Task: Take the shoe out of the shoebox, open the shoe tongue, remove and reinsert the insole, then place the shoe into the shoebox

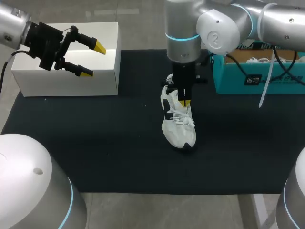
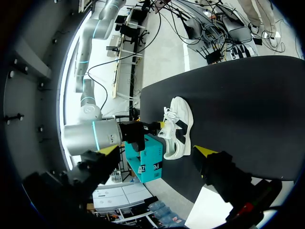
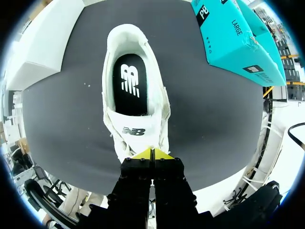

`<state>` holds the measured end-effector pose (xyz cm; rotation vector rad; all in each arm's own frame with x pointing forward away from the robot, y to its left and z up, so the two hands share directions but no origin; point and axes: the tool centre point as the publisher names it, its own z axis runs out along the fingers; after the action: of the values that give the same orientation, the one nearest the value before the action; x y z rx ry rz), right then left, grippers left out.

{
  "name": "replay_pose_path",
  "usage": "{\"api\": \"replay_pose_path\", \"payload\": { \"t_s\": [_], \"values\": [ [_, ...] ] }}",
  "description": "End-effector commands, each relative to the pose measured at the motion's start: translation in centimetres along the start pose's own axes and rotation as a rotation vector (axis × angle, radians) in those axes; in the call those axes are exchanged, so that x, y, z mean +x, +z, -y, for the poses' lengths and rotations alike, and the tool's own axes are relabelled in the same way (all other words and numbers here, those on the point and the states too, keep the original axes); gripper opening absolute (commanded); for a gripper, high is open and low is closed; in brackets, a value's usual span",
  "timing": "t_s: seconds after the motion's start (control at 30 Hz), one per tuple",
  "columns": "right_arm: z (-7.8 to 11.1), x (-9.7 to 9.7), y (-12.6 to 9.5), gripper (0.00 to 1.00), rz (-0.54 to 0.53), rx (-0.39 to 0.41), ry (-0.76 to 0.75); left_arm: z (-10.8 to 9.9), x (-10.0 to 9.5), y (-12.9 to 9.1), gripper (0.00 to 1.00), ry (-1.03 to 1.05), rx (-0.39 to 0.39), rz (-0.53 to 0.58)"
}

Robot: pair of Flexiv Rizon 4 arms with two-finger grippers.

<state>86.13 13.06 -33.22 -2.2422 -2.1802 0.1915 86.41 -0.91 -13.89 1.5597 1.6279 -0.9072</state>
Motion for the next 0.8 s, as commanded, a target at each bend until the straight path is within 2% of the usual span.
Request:
{"api": "replay_pose_path", "payload": {
  "t_s": [0.03, 0.23, 0.4, 0.63, 0.8],
  "values": [
    [-0.9, 0.2, 0.5, 0.00, -0.005, 0.001, -0.001, -0.1, -0.1, 0.0, 1.00, 0.000, 0.002, -0.005],
    [-2.1, 0.8, 1.8, 0.00, -0.022, -0.005, -0.012, -0.1, -0.1, 0.0, 1.00, 0.000, 0.002, -0.005],
    [-2.3, 0.7, 2.3, 0.00, -0.027, 0.006, -0.010, -0.1, -0.1, 0.0, 1.00, 0.000, 0.002, -0.005],
    [-2.3, 0.2, -0.5, 0.00, -0.012, -0.064, -0.011, -0.1, -0.1, 0.0, 1.00, 0.000, 0.002, -0.005],
    [-3.7, 0.2, 0.0, 0.00, -0.024, -0.071, -0.015, -0.1, -0.1, 0.0, 1.00, 0.000, 0.002, -0.005]
  ]
}}
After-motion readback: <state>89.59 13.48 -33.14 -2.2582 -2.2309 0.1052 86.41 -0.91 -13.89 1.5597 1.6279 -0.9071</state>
